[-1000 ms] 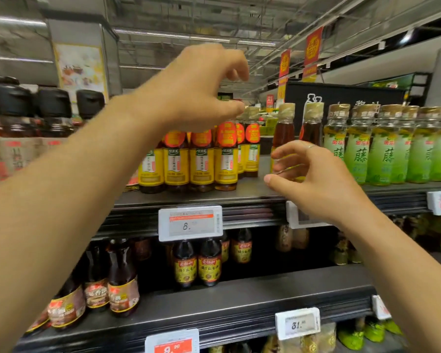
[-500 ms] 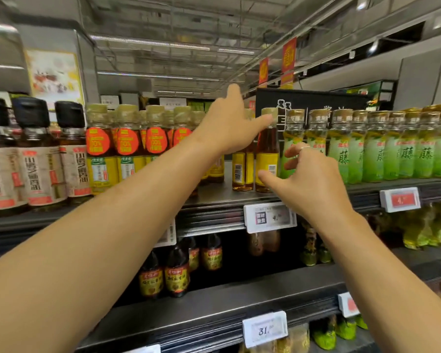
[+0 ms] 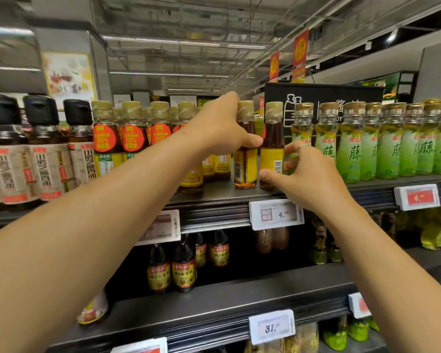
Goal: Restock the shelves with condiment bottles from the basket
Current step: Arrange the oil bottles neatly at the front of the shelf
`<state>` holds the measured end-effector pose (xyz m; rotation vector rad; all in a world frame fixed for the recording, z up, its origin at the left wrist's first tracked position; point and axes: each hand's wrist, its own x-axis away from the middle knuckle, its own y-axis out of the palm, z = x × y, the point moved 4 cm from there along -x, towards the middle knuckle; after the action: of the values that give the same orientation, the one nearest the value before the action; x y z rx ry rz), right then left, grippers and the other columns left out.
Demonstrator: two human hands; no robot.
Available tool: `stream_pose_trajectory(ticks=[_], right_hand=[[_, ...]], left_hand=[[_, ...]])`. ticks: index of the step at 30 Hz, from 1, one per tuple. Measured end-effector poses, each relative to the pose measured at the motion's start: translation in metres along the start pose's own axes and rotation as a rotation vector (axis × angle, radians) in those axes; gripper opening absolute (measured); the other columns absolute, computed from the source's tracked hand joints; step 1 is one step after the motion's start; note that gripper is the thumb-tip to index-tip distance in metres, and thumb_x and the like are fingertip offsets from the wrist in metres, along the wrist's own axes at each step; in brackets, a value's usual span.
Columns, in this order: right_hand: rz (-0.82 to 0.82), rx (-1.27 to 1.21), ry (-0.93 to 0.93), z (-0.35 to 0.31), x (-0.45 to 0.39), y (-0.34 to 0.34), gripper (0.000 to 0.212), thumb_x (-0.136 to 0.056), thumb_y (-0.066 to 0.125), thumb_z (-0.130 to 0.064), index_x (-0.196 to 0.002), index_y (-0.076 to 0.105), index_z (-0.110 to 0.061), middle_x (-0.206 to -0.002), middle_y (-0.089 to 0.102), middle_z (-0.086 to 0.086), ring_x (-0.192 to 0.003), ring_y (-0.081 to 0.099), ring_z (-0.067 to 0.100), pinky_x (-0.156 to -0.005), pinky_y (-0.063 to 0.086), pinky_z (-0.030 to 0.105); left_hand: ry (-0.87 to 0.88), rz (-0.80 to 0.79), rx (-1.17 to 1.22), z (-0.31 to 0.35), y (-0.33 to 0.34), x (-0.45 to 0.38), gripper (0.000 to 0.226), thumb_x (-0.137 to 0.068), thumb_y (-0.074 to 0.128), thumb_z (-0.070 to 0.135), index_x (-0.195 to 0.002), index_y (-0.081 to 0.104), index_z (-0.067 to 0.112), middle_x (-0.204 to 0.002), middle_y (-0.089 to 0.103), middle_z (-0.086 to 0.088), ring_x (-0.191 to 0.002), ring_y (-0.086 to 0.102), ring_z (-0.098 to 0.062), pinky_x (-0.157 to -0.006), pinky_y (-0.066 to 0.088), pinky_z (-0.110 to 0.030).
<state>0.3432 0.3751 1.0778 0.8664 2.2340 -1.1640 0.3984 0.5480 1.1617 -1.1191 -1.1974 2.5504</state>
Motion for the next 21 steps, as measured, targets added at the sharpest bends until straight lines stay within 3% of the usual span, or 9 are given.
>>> stream_pose_trajectory(ticks=[2,6,12,16,18,21], right_hand=[[-0.019,-0.012,-0.015,0.0,0.0,0.0,0.067,-0.076,0.081,-0.058,-0.129,0.056,-0.025,-0.078,0.057,-0.023,-0.071,0.048,-0.012,-0.055,0.03,0.011],[-0.125,-0.072,-0.014,-0.002,-0.004,0.003,0.063,-0.073,0.083,-0.059,-0.122,0.058,-0.028,-0.083,0.066,-0.015,-0.077,0.06,-0.003,-0.059,0.041,0.019],[-0.214,-0.124,-0.034,-0.006,-0.008,0.009,0.063,-0.071,0.084,-0.059,-0.122,0.06,-0.032,-0.084,0.073,-0.015,-0.076,0.066,-0.003,-0.061,0.046,0.022],[-0.218,-0.117,-0.039,-0.008,-0.008,0.007,0.064,-0.068,0.079,-0.069,-0.117,0.059,-0.032,-0.096,0.066,-0.019,-0.085,0.063,-0.001,-0.062,0.045,0.022],[-0.19,-0.097,-0.049,-0.012,-0.008,0.006,0.06,-0.067,0.077,-0.073,-0.107,0.052,-0.037,-0.089,0.064,-0.019,-0.08,0.063,-0.001,-0.06,0.043,0.021],[-0.156,-0.049,-0.089,-0.016,-0.008,0.007,0.052,-0.068,0.078,-0.072,-0.098,0.046,-0.044,-0.073,0.065,-0.015,-0.068,0.062,-0.003,-0.054,0.038,0.018]], left_hand=[[0.02,-0.027,-0.042,0.002,-0.009,0.004,0.063,-0.076,0.084,0.045,-0.123,0.046,0.025,-0.104,0.06,0.007,-0.09,0.059,-0.013,-0.062,0.043,-0.027],[0.021,-0.092,-0.097,0.004,-0.023,0.009,0.062,-0.078,0.084,0.04,-0.126,0.046,0.031,-0.103,0.064,0.007,-0.093,0.063,-0.014,-0.076,0.054,-0.036],[0.014,-0.149,-0.142,0.005,-0.027,0.006,0.06,-0.078,0.084,0.041,-0.125,0.05,0.03,-0.098,0.062,0.012,-0.088,0.059,-0.008,-0.063,0.043,-0.027],[0.043,-0.078,-0.191,0.008,-0.032,0.001,0.06,-0.074,0.083,0.053,-0.125,0.061,0.029,-0.095,0.064,0.014,-0.083,0.059,-0.006,-0.06,0.041,-0.024],[0.076,0.002,-0.251,0.011,-0.038,-0.003,0.058,-0.079,0.076,0.06,-0.125,0.067,0.027,-0.097,0.066,0.012,-0.082,0.058,-0.009,-0.057,0.036,-0.019],[0.138,0.044,-0.375,0.018,-0.04,-0.008,0.053,-0.086,0.069,0.059,-0.114,0.074,0.014,-0.105,0.072,-0.005,-0.083,0.056,-0.014,-0.057,0.038,-0.018]])
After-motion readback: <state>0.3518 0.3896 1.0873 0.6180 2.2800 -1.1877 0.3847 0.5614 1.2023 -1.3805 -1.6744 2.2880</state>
